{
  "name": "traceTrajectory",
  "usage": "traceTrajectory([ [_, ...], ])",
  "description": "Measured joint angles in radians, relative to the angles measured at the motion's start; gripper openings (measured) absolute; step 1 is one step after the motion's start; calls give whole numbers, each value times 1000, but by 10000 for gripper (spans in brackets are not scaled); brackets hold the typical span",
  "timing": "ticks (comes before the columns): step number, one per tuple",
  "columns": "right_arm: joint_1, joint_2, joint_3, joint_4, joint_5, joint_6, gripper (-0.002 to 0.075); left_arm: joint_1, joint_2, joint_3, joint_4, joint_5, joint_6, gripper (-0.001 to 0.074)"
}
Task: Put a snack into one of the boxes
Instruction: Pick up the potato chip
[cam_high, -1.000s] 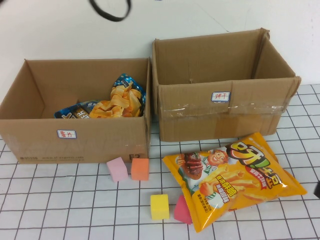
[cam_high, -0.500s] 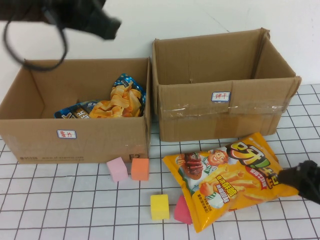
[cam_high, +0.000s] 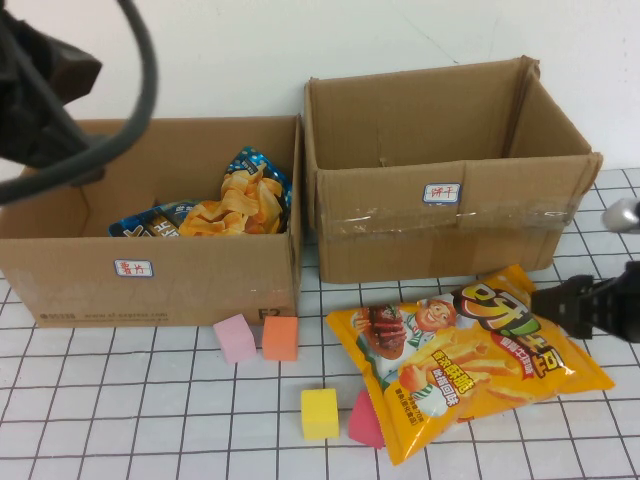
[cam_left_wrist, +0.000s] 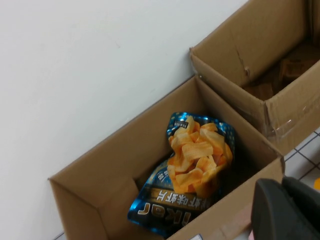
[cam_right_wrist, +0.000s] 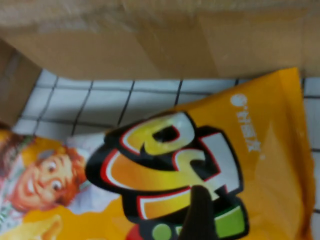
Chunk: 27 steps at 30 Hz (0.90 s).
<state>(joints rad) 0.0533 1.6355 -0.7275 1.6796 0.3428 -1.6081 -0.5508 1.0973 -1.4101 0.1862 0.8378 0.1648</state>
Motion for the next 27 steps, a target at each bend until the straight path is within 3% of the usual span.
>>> traceTrajectory([
  [13,1,212,-51,-95,227,-14,514,0,-37,10,17,61,-19,-1],
  [17,1,230,-53,-105,261,-14,365,0,-37,10,17,63,-22,-1],
  [22,1,232,-57,-111,279,-14,82,0,-37,10,18,63,-23,-1],
  [27,1,232,-57,-121,305,-14,24,0,-37,10,18,63,-26,-1],
])
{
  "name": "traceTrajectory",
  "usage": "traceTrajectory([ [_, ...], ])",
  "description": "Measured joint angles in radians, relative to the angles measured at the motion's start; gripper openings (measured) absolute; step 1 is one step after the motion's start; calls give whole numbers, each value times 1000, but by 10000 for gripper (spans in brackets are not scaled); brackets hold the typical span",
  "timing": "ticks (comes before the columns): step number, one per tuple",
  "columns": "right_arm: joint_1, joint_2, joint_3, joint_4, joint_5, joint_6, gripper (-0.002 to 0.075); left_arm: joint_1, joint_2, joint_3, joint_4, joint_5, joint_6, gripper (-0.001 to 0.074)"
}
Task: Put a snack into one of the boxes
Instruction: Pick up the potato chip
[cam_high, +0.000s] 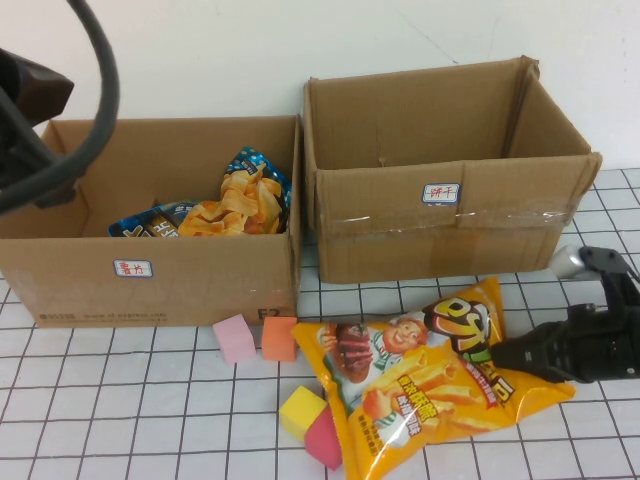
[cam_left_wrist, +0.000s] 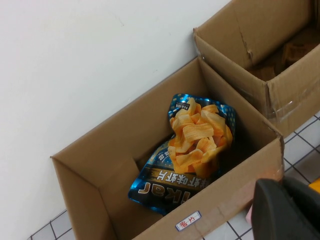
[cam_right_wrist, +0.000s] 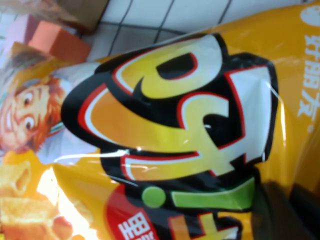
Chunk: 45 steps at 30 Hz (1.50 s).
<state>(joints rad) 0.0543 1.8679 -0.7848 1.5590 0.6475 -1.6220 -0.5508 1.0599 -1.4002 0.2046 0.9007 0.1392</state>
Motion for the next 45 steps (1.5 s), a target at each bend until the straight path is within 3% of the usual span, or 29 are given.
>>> traceTrajectory([
  [15,0,-219,4,-54,4,-35,18,0,0,1,0,23,-16,-1],
  [17,0,-219,6,-85,-29,-38,93,0,0,1,0,25,-25,-1],
  [21,0,-219,5,-118,-111,-36,456,0,0,1,-2,26,-36,-1],
  [23,0,-217,5,-122,-155,-46,594,0,0,1,-3,26,-38,-1],
  [26,0,-179,5,-122,-177,-50,662,0,0,1,-14,30,-38,-1],
  [29,0,-109,5,-122,-162,-43,683,0,0,1,-29,35,-38,-1],
  [37,0,10,-3,-107,-24,-1,689,0,0,1,-33,56,-38,-1],
  [39,0,16,-3,-104,-19,-3,657,0,0,1,-33,56,-38,-1],
  [42,0,25,-5,-88,-9,-5,518,0,0,1,-33,56,-38,-1],
  [45,0,29,-5,-67,21,-3,274,0,0,1,-33,56,-40,-1],
])
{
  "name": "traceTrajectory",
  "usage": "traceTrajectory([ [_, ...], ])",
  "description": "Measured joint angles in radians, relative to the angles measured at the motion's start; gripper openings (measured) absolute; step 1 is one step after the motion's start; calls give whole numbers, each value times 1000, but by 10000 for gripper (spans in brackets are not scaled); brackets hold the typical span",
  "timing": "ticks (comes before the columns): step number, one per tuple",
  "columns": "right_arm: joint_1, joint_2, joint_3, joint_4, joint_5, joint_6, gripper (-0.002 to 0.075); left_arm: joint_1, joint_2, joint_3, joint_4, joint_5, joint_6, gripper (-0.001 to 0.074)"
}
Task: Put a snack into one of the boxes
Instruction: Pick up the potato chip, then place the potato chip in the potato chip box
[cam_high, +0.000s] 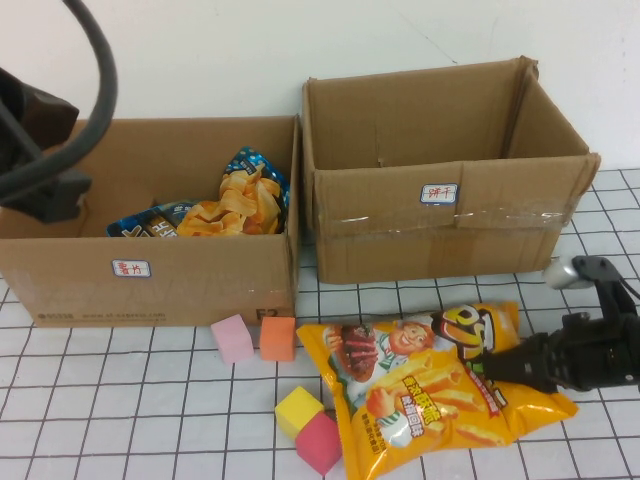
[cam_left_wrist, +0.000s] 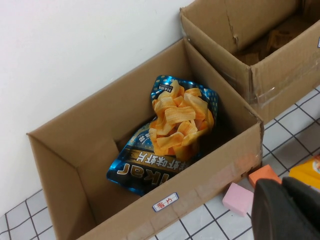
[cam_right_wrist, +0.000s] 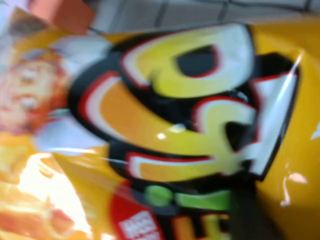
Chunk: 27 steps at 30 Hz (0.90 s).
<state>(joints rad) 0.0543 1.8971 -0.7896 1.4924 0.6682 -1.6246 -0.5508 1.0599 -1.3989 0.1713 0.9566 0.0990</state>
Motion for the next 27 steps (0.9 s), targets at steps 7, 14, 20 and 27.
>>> traceTrajectory([
  [7,0,6,0,107,86,-55,80,0,0,0,0,2,-2,-1],
  [14,0,20,2,193,400,-129,29,0,0,0,0,16,-6,-1],
  [20,1,-11,-49,198,449,-93,25,0,-1,0,0,54,-44,-1],
  [27,19,-120,-194,194,461,-30,24,0,-1,0,0,90,-53,-1],
])
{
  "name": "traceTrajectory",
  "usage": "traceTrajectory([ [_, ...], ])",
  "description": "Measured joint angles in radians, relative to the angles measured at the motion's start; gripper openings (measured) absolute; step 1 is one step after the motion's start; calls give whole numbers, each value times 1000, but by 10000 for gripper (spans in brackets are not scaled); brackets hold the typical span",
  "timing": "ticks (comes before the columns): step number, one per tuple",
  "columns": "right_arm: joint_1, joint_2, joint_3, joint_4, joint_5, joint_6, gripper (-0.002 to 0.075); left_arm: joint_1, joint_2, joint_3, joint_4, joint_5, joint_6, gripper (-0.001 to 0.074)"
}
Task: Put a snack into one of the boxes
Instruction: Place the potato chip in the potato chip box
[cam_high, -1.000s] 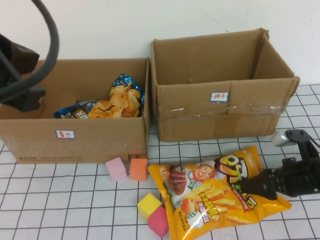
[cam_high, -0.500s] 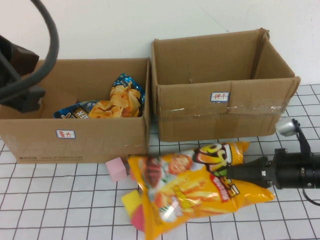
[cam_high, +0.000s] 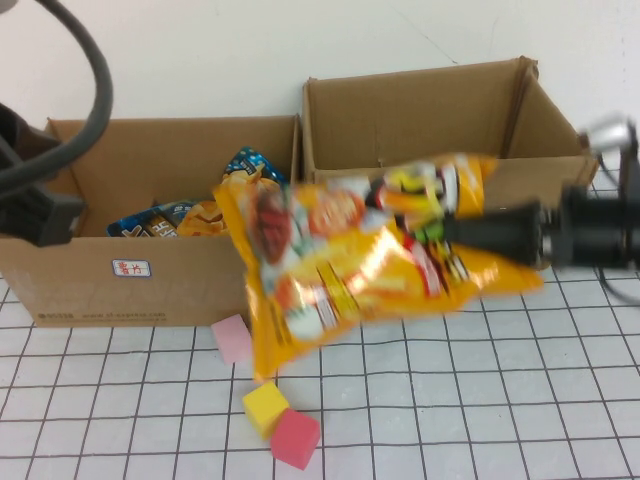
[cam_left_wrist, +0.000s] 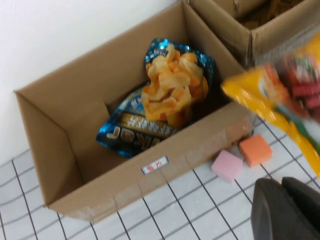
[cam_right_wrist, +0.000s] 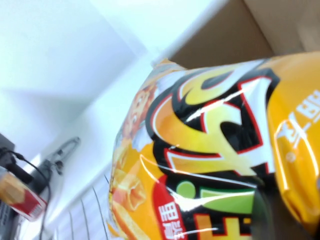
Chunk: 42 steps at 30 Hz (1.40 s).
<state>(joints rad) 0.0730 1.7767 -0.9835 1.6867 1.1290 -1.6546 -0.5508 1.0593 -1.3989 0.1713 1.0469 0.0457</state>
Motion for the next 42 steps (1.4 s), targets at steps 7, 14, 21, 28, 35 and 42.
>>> traceTrajectory([
  [7,138,-4,-309,-3,-197,83,22,0,0,0,4,48,-21,-1],
  [14,303,127,-590,-3,-533,133,22,0,0,0,113,52,-77,-1],
  [21,366,341,-835,1,-609,198,42,0,-6,0,199,52,-127,-1],
  [28,396,491,-979,4,-606,238,468,0,-26,0,202,52,-133,-1],
  [35,394,468,-992,-5,-547,238,571,0,-51,0,206,52,-158,-1],
  [42,366,300,-994,-347,-446,333,106,0,-59,0,135,7,-260,-1],
])
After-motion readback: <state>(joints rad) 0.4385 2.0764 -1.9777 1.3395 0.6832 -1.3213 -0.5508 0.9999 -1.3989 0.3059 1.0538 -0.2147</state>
